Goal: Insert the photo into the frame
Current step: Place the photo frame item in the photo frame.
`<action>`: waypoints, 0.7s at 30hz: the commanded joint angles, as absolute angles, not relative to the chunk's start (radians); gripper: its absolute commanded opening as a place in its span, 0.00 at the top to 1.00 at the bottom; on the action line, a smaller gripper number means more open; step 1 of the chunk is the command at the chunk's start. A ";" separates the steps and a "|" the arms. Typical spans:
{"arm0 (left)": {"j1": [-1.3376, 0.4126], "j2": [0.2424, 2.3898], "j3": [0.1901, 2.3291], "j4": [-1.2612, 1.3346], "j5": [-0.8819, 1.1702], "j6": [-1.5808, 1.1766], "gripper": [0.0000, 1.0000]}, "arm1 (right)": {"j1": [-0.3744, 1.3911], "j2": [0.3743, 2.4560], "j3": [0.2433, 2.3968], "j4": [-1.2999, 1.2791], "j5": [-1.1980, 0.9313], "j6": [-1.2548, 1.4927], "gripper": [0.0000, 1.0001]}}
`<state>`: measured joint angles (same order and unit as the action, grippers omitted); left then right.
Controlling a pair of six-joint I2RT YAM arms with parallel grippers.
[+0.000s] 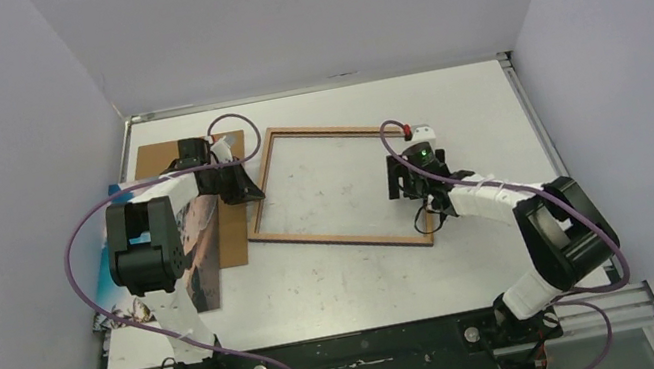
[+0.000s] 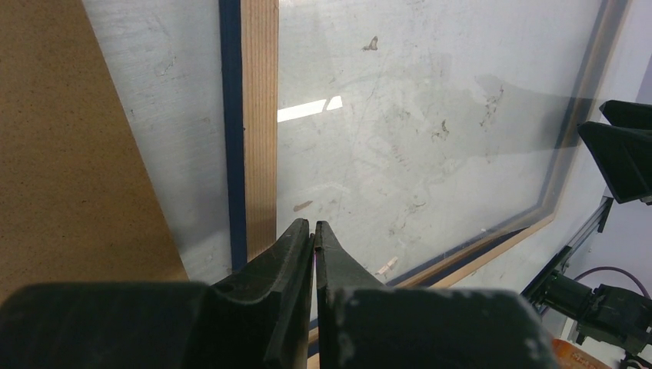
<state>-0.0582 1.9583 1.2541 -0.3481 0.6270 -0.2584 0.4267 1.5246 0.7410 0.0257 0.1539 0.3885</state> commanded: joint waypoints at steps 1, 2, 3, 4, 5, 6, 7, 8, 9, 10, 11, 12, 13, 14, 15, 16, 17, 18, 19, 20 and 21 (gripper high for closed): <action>-0.055 1.931 1.283 -0.333 0.656 -0.258 0.95 | 0.420 1.521 0.794 0.031 0.140 0.374 0.21; -0.055 1.930 1.283 -0.333 0.656 -0.258 0.95 | 0.418 1.520 0.796 0.029 0.130 0.374 0.20; -0.055 1.930 1.282 -0.333 0.656 -0.257 0.95 | 0.415 1.517 0.799 0.028 0.124 0.373 0.18; -0.055 1.930 1.282 -0.333 0.657 -0.258 0.95 | 0.414 1.515 0.807 0.019 0.124 0.372 0.16; -0.055 1.930 1.282 -0.333 0.656 -0.258 0.95 | 0.412 1.512 0.810 0.014 0.123 0.369 0.15; -0.055 1.929 1.280 -0.333 0.657 -0.257 0.95 | 0.410 1.507 0.813 0.010 0.121 0.367 0.14; -0.055 1.929 1.281 -0.333 0.656 -0.257 0.95 | 0.409 1.504 0.815 0.007 0.119 0.365 0.13; -0.055 1.928 1.280 -0.334 0.656 -0.258 0.95 | 0.407 1.504 0.820 0.004 0.117 0.362 0.12; -0.054 1.927 1.281 -0.335 0.656 -0.258 0.95 | 0.404 1.506 0.827 0.003 0.116 0.360 0.12; -0.054 1.928 1.281 -0.334 0.657 -0.258 0.95 | 0.401 1.508 0.834 -0.022 0.115 0.358 0.11; -0.054 1.928 1.279 -0.333 0.657 -0.258 0.95 | 0.397 1.506 0.839 -0.029 0.115 0.358 0.11; -0.053 1.927 1.280 -0.333 0.657 -0.260 0.95 | 0.394 1.502 0.840 -0.033 0.116 0.358 0.11; -0.054 1.927 1.280 -0.333 0.658 -0.261 0.95 | 0.389 1.495 0.842 -0.035 0.115 0.360 0.11; -0.054 1.926 1.280 -0.333 0.658 -0.261 0.95 | 0.386 1.484 0.842 -0.035 0.115 0.361 0.12; -0.054 1.926 1.278 -0.333 0.658 -0.261 0.95 | 0.385 1.472 0.841 -0.034 0.114 0.361 0.15; -0.055 1.925 1.278 -0.333 0.658 -0.261 0.95 | 0.385 1.462 0.840 -0.032 0.111 0.358 0.19; -0.054 1.924 1.277 -0.333 0.658 -0.261 0.95 | 0.385 1.453 0.838 -0.031 0.113 0.355 0.25; -0.054 1.925 1.278 -0.333 0.658 -0.260 0.95 | 0.386 1.448 0.835 -0.031 0.116 0.358 0.32; -0.054 1.924 1.279 -0.334 0.658 -0.260 0.95 | 0.385 1.446 0.834 -0.034 0.116 0.360 0.38; -0.054 1.924 1.279 -0.335 0.658 -0.261 0.95 | 0.387 1.444 0.831 -0.037 0.121 0.363 0.44; -0.054 1.924 1.280 -0.336 0.659 -0.261 0.95 | 0.389 1.442 0.826 -0.037 0.126 0.370 0.49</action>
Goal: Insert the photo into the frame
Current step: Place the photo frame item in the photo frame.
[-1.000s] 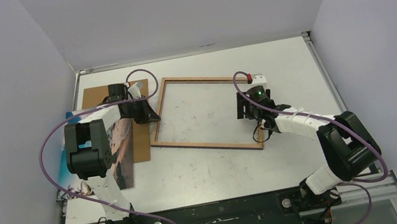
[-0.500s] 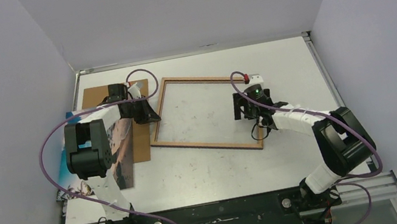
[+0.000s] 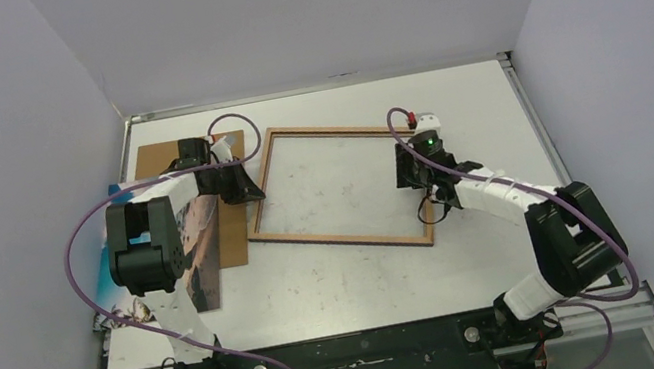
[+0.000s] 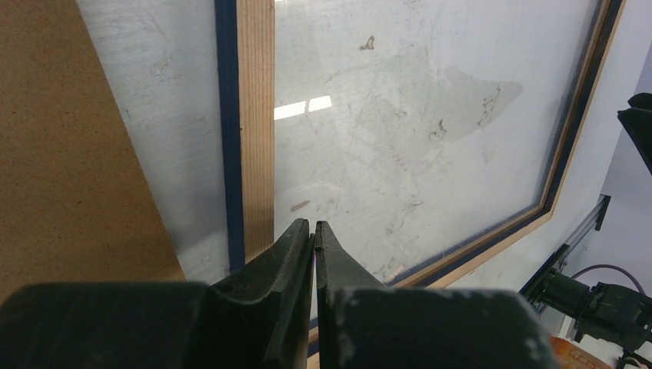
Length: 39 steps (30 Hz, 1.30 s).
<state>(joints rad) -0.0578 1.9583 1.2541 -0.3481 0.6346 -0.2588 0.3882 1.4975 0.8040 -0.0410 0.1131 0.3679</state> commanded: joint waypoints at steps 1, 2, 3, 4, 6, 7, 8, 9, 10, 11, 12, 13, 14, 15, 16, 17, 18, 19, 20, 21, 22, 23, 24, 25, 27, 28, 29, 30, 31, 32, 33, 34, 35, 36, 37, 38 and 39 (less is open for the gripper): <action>-0.054 1.923 1.282 -0.337 0.660 -0.261 0.95 | 0.389 1.439 0.817 -0.032 0.127 0.376 0.53; -0.054 1.922 1.282 -0.339 0.660 -0.261 0.95 | 0.389 1.439 0.807 -0.029 0.129 0.380 0.56; -0.054 1.922 1.283 -0.340 0.663 -0.261 0.95 | 0.391 1.439 0.797 -0.029 0.134 0.386 0.61; -0.052 1.921 1.285 -0.343 0.665 -0.261 0.95 | 0.391 1.443 0.793 -0.028 0.137 0.390 0.65; -0.049 1.918 1.290 -0.347 0.669 -0.262 0.95 | 0.390 1.459 0.788 -0.026 0.132 0.396 0.69; -0.048 1.916 1.291 -0.350 0.668 -0.262 0.95 | 0.390 1.467 0.785 -0.022 0.125 0.399 0.70; -0.048 1.916 1.293 -0.351 0.669 -0.260 0.95 | 0.390 1.477 0.782 -0.016 0.120 0.404 0.71; -0.048 1.916 1.296 -0.351 0.668 -0.259 0.95 | 0.391 1.485 0.778 -0.009 0.116 0.409 0.71; -0.048 1.915 1.297 -0.352 0.666 -0.259 0.95 | 0.392 1.493 0.776 -0.008 0.113 0.412 0.71; -0.048 1.915 1.299 -0.351 0.666 -0.258 0.95 | 0.391 1.501 0.774 -0.008 0.111 0.416 0.71; -0.048 1.916 1.298 -0.352 0.664 -0.257 0.95 | 0.392 1.507 0.772 -0.008 0.110 0.418 0.71; -0.048 1.919 1.300 -0.353 0.661 -0.255 0.95 | 0.392 1.511 0.770 0.017 0.110 0.420 0.71; -0.048 1.923 1.301 -0.354 0.658 -0.253 0.95 | 0.391 1.516 0.767 0.024 0.110 0.420 0.71; -0.048 1.926 1.301 -0.357 0.657 -0.251 0.95 | 0.392 1.521 0.766 0.027 0.110 0.419 0.71; -0.048 1.928 1.301 -0.359 0.658 -0.249 0.95 | 0.391 1.525 0.766 0.029 0.110 0.420 0.71; -0.048 1.929 1.301 -0.361 0.657 -0.249 0.95 | 0.391 1.531 0.765 0.030 0.110 0.419 0.71; -0.048 1.928 1.302 -0.361 0.659 -0.248 0.95 | 0.392 1.537 0.765 0.030 0.111 0.418 0.71; -0.048 1.928 1.303 -0.362 0.659 -0.248 0.95 | 0.392 1.545 0.764 0.033 0.111 0.419 0.71; -0.048 1.928 1.307 -0.366 0.657 -0.247 0.95 | 0.391 1.550 0.763 0.037 0.111 0.418 0.71; -0.048 1.928 1.310 -0.371 0.658 -0.246 0.95 | 0.391 1.555 0.762 0.039 0.110 0.418 0.70; -0.048 1.925 1.316 -0.373 0.658 -0.245 0.95 | 0.392 1.561 0.764 0.039 0.110 0.419 0.69; -0.048 1.925 1.318 -0.377 0.658 -0.245 0.95 | 0.389 1.565 0.770 0.037 0.110 0.418 0.68; -0.048 1.926 1.322 -0.382 0.658 -0.243 0.95 | 0.388 1.566 0.782 0.034 0.103 0.418 0.68; -0.049 1.925 1.325 -0.387 0.655 -0.239 0.94 | 0.384 1.563 0.801 0.028 0.095 0.413 0.67; -0.049 1.926 1.334 -0.403 0.655 -0.228 0.93 | 0.375 1.552 0.866 0.006 0.096 0.393 0.63; -0.048 1.925 1.339 -0.412 0.655 -0.219 0.91 | 0.369 1.552 0.910 0.003 0.096 0.387 0.59; -0.048 1.924 1.345 -0.424 0.654 -0.211 0.89 | 0.361 1.556 0.952 0.003 0.092 0.382 0.55; -0.048 1.923 1.352 -0.436 0.654 -0.201 0.87 | 0.353 1.565 0.991 0.003 0.087 0.377 0.53; -0.048 1.921 1.361 -0.453 0.654 -0.190 0.84 | 0.347 1.583 1.034 0.003 0.084 0.369 0.50; -0.046 1.918 1.372 -0.471 0.656 -0.178 0.79 | 0.339 1.611 1.073 0.004 0.084 0.362 0.47; -0.045 1.915 1.385 -0.493 0.660 -0.160 0.75 | 0.328 1.642 1.120 0.003 0.078 0.356 0.46; -0.043 1.913 1.398 -0.520 0.664 -0.140 0.70 | 0.315 1.679 1.163 0.006 0.070 0.349 0.45; -0.040 1.911 1.413 -0.558 0.673 -0.118 0.66 | 0.303 1.717 1.201 0.013 0.065 0.345 0.44; -0.034 1.911 1.429 -0.596 0.682 -0.093 0.64 | 0.294 1.757 1.241 0.021 0.064 0.335 0.44; -0.029 1.910 1.442 -0.637 0.692 -0.065 0.62 | 0.286 1.804 1.279 0.024 0.067 0.324 0.44; -0.023 1.911 1.455 -0.677 0.703 -0.027 0.61 | 0.280 1.849 1.321 0.024 0.068 0.315 0.44; -0.019 1.911 1.466 -0.729 0.708 0.043 0.60 | 0.274 1.898 1.361 0.022 0.067 0.309 0.44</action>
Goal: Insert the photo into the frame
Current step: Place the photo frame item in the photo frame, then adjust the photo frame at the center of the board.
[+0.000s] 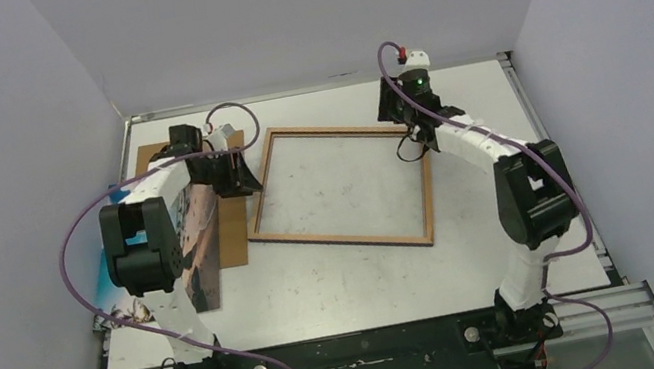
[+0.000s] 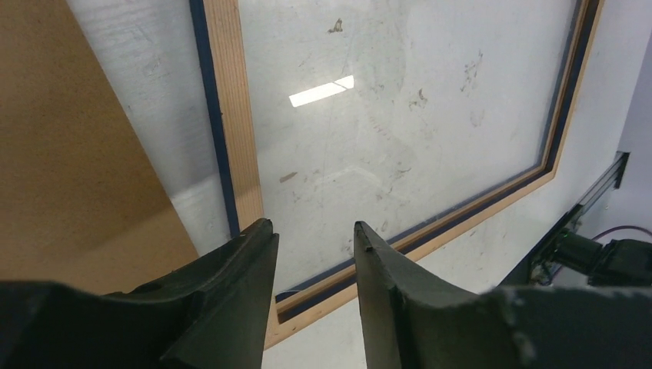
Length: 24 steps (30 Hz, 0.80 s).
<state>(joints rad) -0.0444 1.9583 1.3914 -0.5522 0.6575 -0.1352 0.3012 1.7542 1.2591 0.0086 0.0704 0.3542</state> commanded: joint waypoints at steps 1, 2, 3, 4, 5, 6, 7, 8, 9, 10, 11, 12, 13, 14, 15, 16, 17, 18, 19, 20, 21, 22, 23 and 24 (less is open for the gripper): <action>-0.016 1.912 1.478 -0.782 0.710 0.096 0.59 | 0.267 1.945 1.396 0.019 0.067 0.306 0.44; -0.014 1.913 1.489 -0.835 0.703 0.154 0.59 | 0.260 1.987 1.438 0.016 0.065 0.303 0.44; -0.011 1.912 1.492 -0.882 0.693 0.203 0.58 | 0.255 2.024 1.464 0.015 0.063 0.300 0.44; -0.008 1.907 1.491 -0.917 0.681 0.248 0.58 | 0.251 2.056 1.486 0.016 0.057 0.300 0.44; -0.006 1.900 1.485 -0.947 0.664 0.290 0.58 | 0.249 2.088 1.505 0.016 0.053 0.296 0.44; -0.006 1.888 1.470 -0.965 0.646 0.328 0.58 | 0.246 2.113 1.522 0.015 0.051 0.293 0.44; -0.006 1.871 1.452 -0.972 0.627 0.365 0.58 | 0.242 2.137 1.535 0.013 0.045 0.294 0.44; -0.007 1.854 1.433 -0.969 0.610 0.392 0.57 | 0.238 2.157 1.545 0.011 0.039 0.294 0.44; -0.011 1.834 1.411 -0.964 0.587 0.422 0.57 | 0.235 2.170 1.552 0.011 0.036 0.293 0.44; -0.015 1.818 1.392 -0.958 0.564 0.450 0.57 | 0.234 2.179 1.552 0.013 0.034 0.293 0.44; -0.022 1.801 1.368 -0.950 0.539 0.475 0.57 | 0.231 2.183 1.552 0.017 0.031 0.294 0.44; -0.033 1.784 1.344 -0.934 0.509 0.495 0.57 | 0.229 2.184 1.548 0.020 0.027 0.294 0.44; -0.046 1.767 1.317 -0.914 0.476 0.513 0.57 | 0.227 2.184 1.544 0.024 0.025 0.294 0.44; -0.061 1.751 1.288 -0.892 0.441 0.527 0.57 | 0.224 2.181 1.539 0.027 0.021 0.295 0.44; -0.074 1.737 1.260 -0.867 0.413 0.539 0.57 | 0.221 2.180 1.534 0.030 0.018 0.299 0.44; -0.088 1.725 1.235 -0.836 0.378 0.549 0.57 | 0.216 2.177 1.528 0.033 0.011 0.302 0.44; -0.105 1.713 1.207 -0.820 0.354 0.560 0.57 | 0.215 2.174 1.520 0.036 0.008 0.303 0.44; -0.111 1.709 1.195 -0.800 0.333 0.565 0.57 | 0.211 2.170 1.516 0.035 0.007 0.303 0.44; -0.122 1.703 1.178 -0.781 0.311 0.568 0.57 | 0.209 2.165 1.511 0.037 0.008 0.304 0.44; -0.132 1.699 1.163 -0.759 0.288 0.569 0.57 | 0.208 2.158 1.504 0.038 0.008 0.302 0.44; -0.141 1.698 1.147 -0.740 0.270 0.572 0.57 | 0.206 2.151 1.495 0.040 0.007 0.304 0.44; -0.152 1.699 1.132 -0.725 0.250 0.576 0.57 | 0.205 2.144 1.486 0.043 0.007 0.304 0.44; -0.164 1.701 1.114 -0.705 0.229 0.578 0.57 | 0.203 2.135 1.476 0.044 0.008 0.305 0.44; -0.171 1.704 1.100 -0.684 0.204 0.576 0.57 | 0.203 2.127 1.465 0.046 0.009 0.310 0.44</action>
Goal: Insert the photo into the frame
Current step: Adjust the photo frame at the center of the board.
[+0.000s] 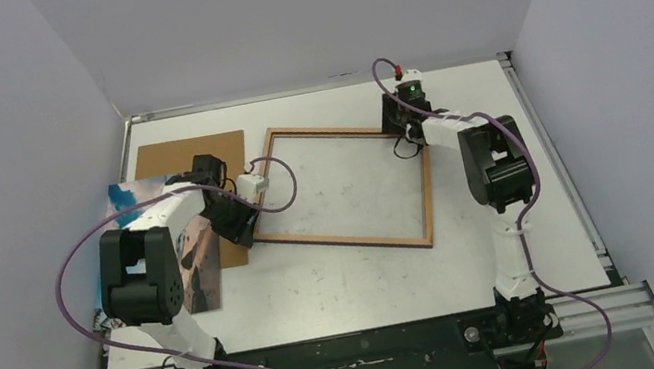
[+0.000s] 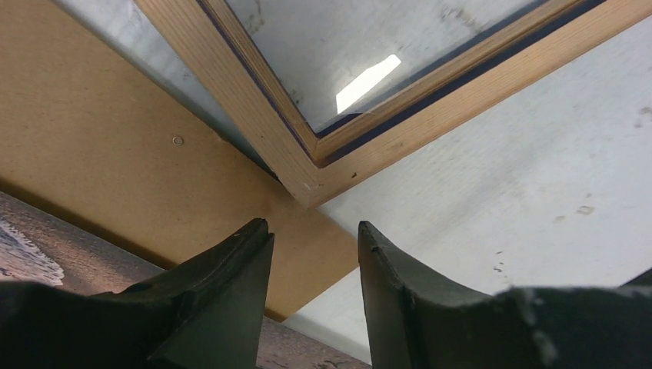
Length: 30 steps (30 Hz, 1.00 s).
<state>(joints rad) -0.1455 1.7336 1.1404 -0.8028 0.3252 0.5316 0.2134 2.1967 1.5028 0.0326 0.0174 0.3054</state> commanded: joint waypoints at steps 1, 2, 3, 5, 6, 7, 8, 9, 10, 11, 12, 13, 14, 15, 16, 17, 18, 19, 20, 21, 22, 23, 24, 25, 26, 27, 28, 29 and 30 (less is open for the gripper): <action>-0.178 1.705 1.088 -0.658 0.180 0.571 0.57 | 0.201 2.116 1.450 0.050 0.012 0.314 0.44; -0.181 1.707 1.079 -0.628 0.162 0.562 0.57 | 0.201 2.104 1.432 0.056 0.015 0.319 0.45; -0.184 1.709 1.072 -0.600 0.143 0.548 0.57 | 0.201 2.092 1.413 0.062 0.018 0.325 0.45; -0.186 1.709 1.067 -0.537 0.112 0.511 0.58 | 0.201 2.057 1.367 0.077 0.028 0.343 0.45; -0.188 1.710 1.065 -0.511 0.107 0.500 0.58 | 0.200 2.041 1.345 0.080 0.033 0.353 0.45; -0.190 1.712 1.067 -0.486 0.102 0.488 0.58 | 0.198 2.023 1.320 0.085 0.037 0.364 0.46; -0.194 1.718 1.073 -0.462 0.094 0.475 0.58 | 0.198 2.001 1.291 0.096 0.042 0.373 0.46; -0.199 1.727 1.085 -0.451 0.088 0.463 0.58 | 0.198 1.981 1.245 0.106 0.049 0.382 0.46; -0.204 1.738 1.100 -0.446 0.087 0.451 0.58 | 0.197 1.955 1.210 0.116 0.054 0.390 0.47; -0.210 1.753 1.117 -0.448 0.092 0.441 0.58 | 0.198 1.934 1.181 0.122 0.061 0.399 0.47; -0.215 1.767 1.136 -0.452 0.094 0.431 0.59 | 0.197 1.910 1.147 0.128 0.067 0.407 0.47; -0.223 1.783 1.155 -0.457 0.096 0.421 0.59 | 0.196 1.886 1.117 0.133 0.073 0.412 0.47; -0.232 1.797 1.172 -0.460 0.099 0.412 0.59 | 0.195 1.862 1.085 0.137 0.080 0.419 0.47; -0.242 1.810 1.187 -0.463 0.101 0.404 0.58 | 0.194 1.838 1.052 0.140 0.085 0.423 0.47; -0.254 1.824 1.206 -0.466 0.105 0.394 0.59 | 0.193 1.814 1.024 0.142 0.091 0.426 0.48; -0.264 1.833 1.217 -0.467 0.107 0.390 0.59 | 0.191 1.790 0.994 0.142 0.092 0.435 0.48; -0.275 1.844 1.233 -0.468 0.108 0.387 0.59 | 0.189 1.766 0.963 0.143 0.092 0.440 0.48; -0.284 1.855 1.247 -0.468 0.106 0.384 0.59 | 0.187 1.741 0.933 0.143 0.093 0.449 0.48; -0.292 1.867 1.265 -0.470 0.105 0.381 0.59 | 0.187 1.717 0.902 0.143 0.092 0.456 0.48; -0.298 1.883 1.287 -0.473 0.105 0.376 0.59 | 0.188 1.693 0.874 0.143 0.089 0.463 0.48; -0.302 1.898 1.308 -0.475 0.105 0.369 0.59 | 0.188 1.670 0.845 0.143 0.081 0.472 0.48; -0.303 1.915 1.333 -0.479 0.103 0.363 0.59 | 0.187 1.640 0.818 0.139 0.075 0.480 0.48; -0.304 1.931 1.357 -0.481 0.101 0.355 0.59 | 0.187 1.618 0.793 0.136 0.070 0.487 0.48; -0.305 1.946 1.379 -0.484 0.100 0.348 0.59 | 0.187 1.594 0.767 0.134 0.061 0.495 0.49; -0.304 1.963 1.403 -0.489 0.097 0.342 0.59 | 0.187 1.573 0.747 0.128 0.056 0.500 0.49; -0.305 1.975 1.425 -0.492 0.096 0.336 0.59 | 0.188 1.551 0.722 0.120 0.051 0.506 0.49; -0.305 1.987 1.445 -0.494 0.099 0.333 0.59 | 0.187 1.528 0.705 0.114 0.046 0.511 0.49; -0.306 1.999 1.464 -0.498 0.101 0.330 0.59 | 0.187 1.509 0.693 0.108 0.042 0.514 0.49; -0.305 2.009 1.484 -0.500 0.098 0.324 0.59 | 0.187 1.489 0.682 0.101 0.038 0.519 0.48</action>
